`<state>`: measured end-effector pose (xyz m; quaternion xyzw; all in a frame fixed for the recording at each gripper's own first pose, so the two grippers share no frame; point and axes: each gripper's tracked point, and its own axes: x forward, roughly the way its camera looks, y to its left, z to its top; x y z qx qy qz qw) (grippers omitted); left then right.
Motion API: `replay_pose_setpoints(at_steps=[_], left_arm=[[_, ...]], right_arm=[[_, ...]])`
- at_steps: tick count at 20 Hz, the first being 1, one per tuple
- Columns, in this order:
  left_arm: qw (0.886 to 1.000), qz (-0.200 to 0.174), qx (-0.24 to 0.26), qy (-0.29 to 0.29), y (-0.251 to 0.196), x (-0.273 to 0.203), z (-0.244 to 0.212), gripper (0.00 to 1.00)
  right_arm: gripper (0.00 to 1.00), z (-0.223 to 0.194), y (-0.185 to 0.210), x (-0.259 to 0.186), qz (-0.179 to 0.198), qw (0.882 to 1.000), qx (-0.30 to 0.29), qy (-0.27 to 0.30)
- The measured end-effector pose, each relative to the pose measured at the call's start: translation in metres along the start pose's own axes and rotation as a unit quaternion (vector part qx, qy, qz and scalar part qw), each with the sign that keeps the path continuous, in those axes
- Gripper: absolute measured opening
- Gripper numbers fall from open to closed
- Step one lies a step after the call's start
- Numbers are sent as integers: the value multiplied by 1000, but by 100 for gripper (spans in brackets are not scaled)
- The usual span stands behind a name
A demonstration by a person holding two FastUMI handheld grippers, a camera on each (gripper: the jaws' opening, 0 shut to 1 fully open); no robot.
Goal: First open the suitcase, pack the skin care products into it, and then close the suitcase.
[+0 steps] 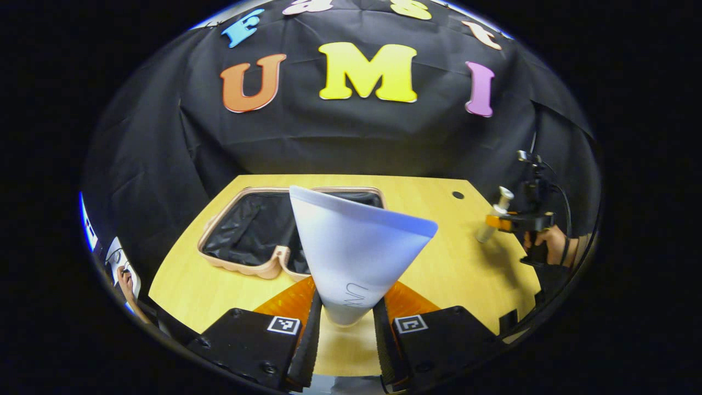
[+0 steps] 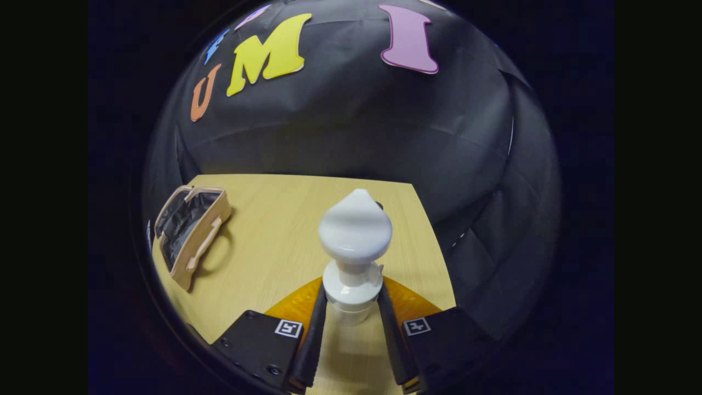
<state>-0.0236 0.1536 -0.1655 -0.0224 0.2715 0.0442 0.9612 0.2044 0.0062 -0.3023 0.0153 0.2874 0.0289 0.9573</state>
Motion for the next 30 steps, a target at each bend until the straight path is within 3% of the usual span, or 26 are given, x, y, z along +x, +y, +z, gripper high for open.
replay_pose_setpoints(at_steps=[7,13,14,15,16,18,19,20,23,29,30], left_arm=[[1000,-12,9,24,38,94,28,48],[990,-57,24,124,26,162,-9,48],[988,-61,29,139,23,174,-17,53],[985,-64,36,155,22,181,-23,48],[982,-63,41,173,23,187,-31,53],[976,-46,39,208,28,198,-45,48],[977,-41,36,208,27,198,-42,53],[976,-37,42,209,27,204,-41,48],[974,-26,60,218,25,217,-40,48],[969,-18,25,244,30,242,-50,48],[969,-19,20,244,31,241,-52,53]], right_arm=[[49,8,52,-90,21,1000,-2,-23],[49,-3,108,-145,34,999,8,-25],[49,-8,117,-152,36,999,7,-22],[49,-11,125,-156,38,999,10,-17],[49,-15,133,-161,40,999,14,-10],[49,-22,147,-169,40,999,9,-5],[49,-24,152,-172,40,999,5,-3],[49,-27,157,-175,41,999,3,0],[49,-34,171,-176,41,999,15,18],[49,-12,199,-166,56,997,37,24],[49,-8,203,-164,57,998,31,23]])
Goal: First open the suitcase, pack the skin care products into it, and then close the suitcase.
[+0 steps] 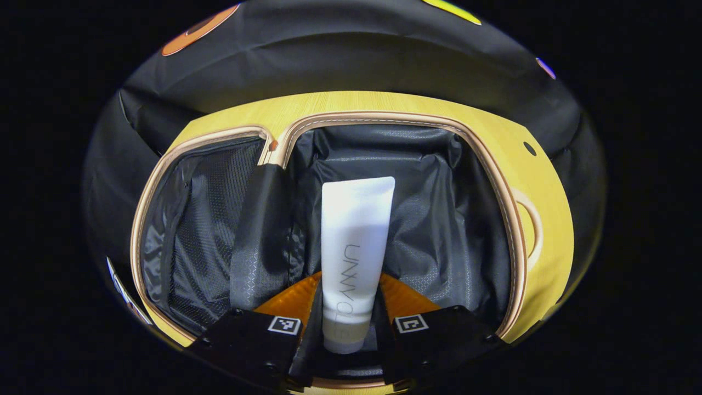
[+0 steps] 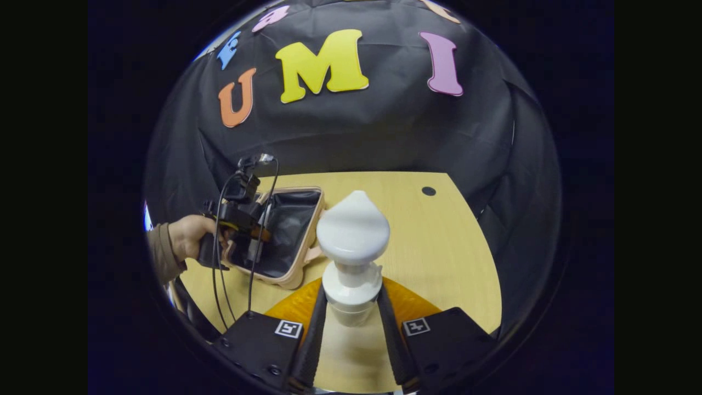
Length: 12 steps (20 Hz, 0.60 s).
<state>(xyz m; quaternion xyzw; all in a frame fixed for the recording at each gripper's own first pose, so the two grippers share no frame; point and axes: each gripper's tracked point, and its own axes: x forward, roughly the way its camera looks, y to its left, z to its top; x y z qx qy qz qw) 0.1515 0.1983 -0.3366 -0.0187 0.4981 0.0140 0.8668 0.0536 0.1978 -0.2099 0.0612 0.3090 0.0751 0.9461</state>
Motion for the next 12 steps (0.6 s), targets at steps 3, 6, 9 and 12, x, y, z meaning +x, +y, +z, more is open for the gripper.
replay_pose_setpoints(at_steps=[3,6,9,12], left_arm=[[1000,-16,-17,7,-3,1,-7,53],[999,-28,-33,12,-7,0,-13,49],[997,-59,-46,-15,-18,-22,-5,45],[996,-73,-22,-50,-17,-58,-2,74]], right_arm=[[49,18,13,6,12,1000,-7,-3],[49,38,32,12,28,1000,-10,-8],[49,62,52,23,44,999,-24,-18],[49,77,83,42,72,997,-21,-22]])
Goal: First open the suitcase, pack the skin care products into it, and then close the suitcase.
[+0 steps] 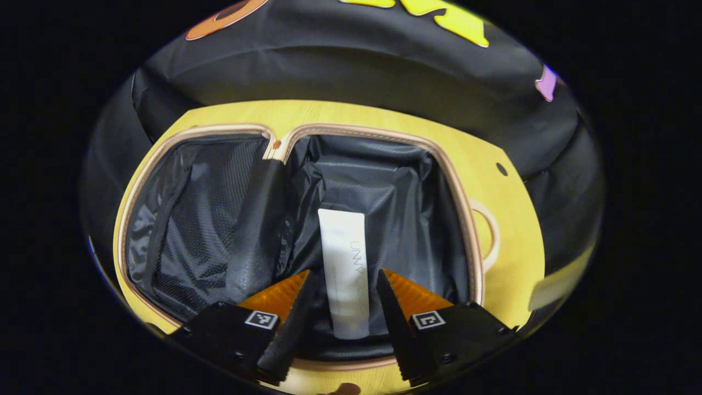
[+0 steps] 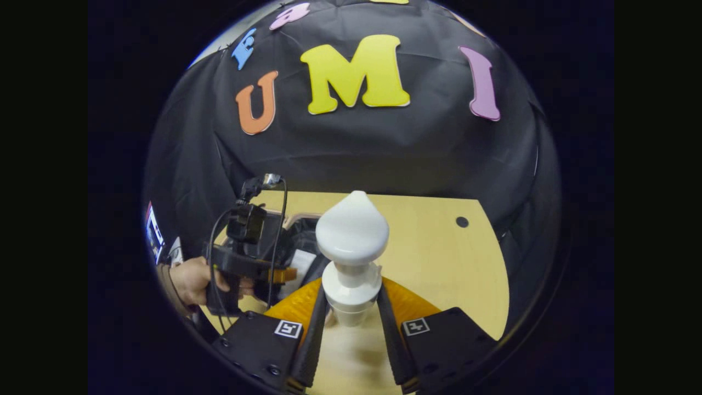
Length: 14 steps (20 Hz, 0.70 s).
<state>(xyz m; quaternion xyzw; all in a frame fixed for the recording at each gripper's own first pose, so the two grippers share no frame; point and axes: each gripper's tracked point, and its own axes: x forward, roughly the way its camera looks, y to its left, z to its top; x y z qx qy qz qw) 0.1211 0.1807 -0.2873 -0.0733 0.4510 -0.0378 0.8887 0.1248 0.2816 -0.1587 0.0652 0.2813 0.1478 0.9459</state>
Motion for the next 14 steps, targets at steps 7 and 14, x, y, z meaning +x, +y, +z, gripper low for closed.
replay_pose_setpoints(at_steps=[7,14], left_arm=[[991,18,50,-120,21,-90,16,82],[963,49,109,-240,47,-176,33,82]], right_arm=[[49,-12,66,77,55,996,27,58],[49,-79,75,123,23,980,84,178]])
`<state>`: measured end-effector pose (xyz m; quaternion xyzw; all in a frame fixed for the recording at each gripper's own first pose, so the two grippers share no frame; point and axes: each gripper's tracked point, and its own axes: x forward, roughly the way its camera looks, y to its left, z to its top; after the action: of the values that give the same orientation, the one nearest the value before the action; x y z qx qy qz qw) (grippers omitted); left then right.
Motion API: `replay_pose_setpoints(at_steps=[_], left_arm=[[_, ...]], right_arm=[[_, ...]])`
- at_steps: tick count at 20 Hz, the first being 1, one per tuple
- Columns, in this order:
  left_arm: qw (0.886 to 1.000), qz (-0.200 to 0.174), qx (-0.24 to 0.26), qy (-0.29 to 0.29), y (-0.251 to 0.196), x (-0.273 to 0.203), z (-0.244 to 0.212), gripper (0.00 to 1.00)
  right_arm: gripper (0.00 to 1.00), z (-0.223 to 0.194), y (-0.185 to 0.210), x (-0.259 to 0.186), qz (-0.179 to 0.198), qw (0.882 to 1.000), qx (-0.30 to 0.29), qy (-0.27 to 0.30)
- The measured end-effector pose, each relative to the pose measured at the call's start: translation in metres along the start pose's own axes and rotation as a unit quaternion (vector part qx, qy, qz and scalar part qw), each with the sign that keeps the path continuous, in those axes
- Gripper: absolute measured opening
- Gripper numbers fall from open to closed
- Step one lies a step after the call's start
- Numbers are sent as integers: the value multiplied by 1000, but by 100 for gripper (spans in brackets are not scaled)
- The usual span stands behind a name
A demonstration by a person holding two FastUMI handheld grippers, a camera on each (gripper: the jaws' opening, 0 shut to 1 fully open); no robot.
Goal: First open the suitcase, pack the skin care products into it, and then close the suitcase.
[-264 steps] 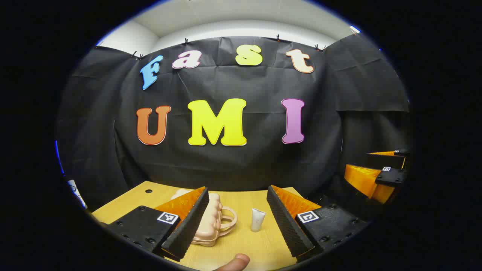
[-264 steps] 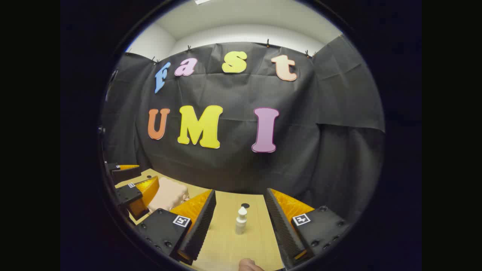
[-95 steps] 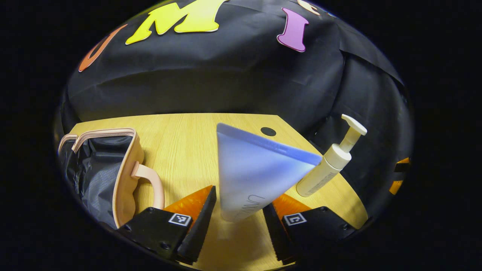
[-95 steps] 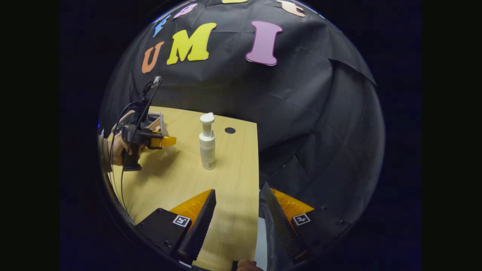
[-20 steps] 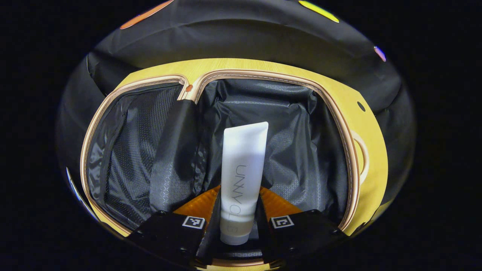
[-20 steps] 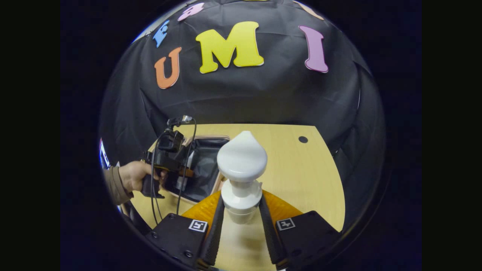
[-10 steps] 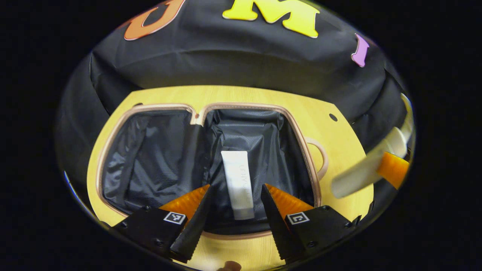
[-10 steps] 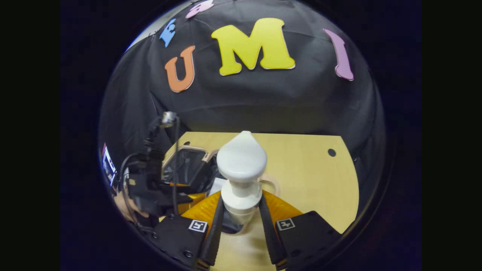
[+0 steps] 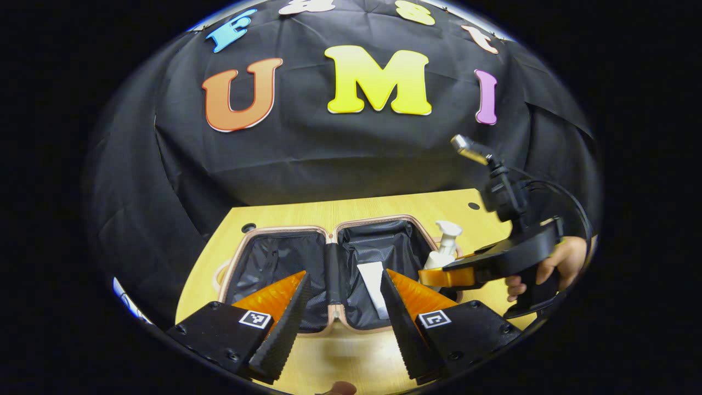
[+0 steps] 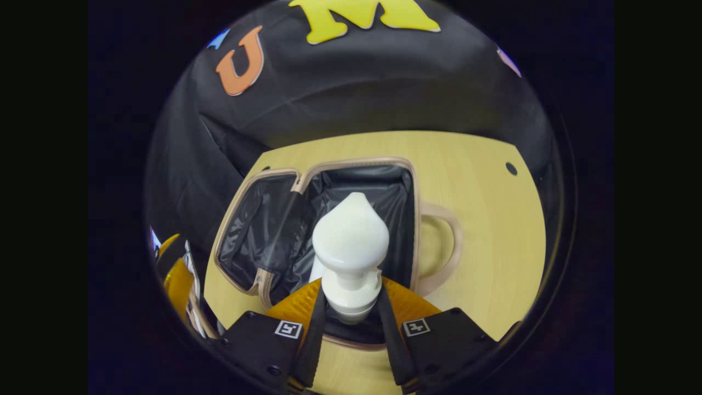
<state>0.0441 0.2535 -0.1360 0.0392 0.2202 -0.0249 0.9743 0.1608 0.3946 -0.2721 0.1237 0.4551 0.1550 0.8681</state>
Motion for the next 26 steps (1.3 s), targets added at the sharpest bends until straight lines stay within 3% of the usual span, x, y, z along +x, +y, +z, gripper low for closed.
replay_pose_setpoints(at_steps=[4,7,8,9,19,20,21,24,26], left_arm=[[994,33,43,-90,33,-45,50,82],[984,51,63,-158,51,-57,85,81],[981,61,63,-174,58,-60,92,73],[979,65,56,-183,63,-62,96,80],[979,108,-38,-171,142,-67,81,80],[978,112,-52,-168,149,-66,76,80],[977,115,-67,-165,157,-63,71,80],[976,103,-120,-149,175,-44,54,80],[973,87,-171,-129,189,-24,33,81]], right_arm=[[49,3,-2,23,-10,996,81,20],[49,14,-3,45,-26,996,76,27],[49,16,-4,50,-35,996,72,29],[49,17,-4,59,-42,996,66,34],[49,6,-5,96,-86,994,49,36],[56,7,-7,94,-92,995,36,33],[55,9,-6,88,-88,995,28,28],[77,17,12,61,-60,998,8,-1],[75,21,18,29,-48,999,-9,-24]])
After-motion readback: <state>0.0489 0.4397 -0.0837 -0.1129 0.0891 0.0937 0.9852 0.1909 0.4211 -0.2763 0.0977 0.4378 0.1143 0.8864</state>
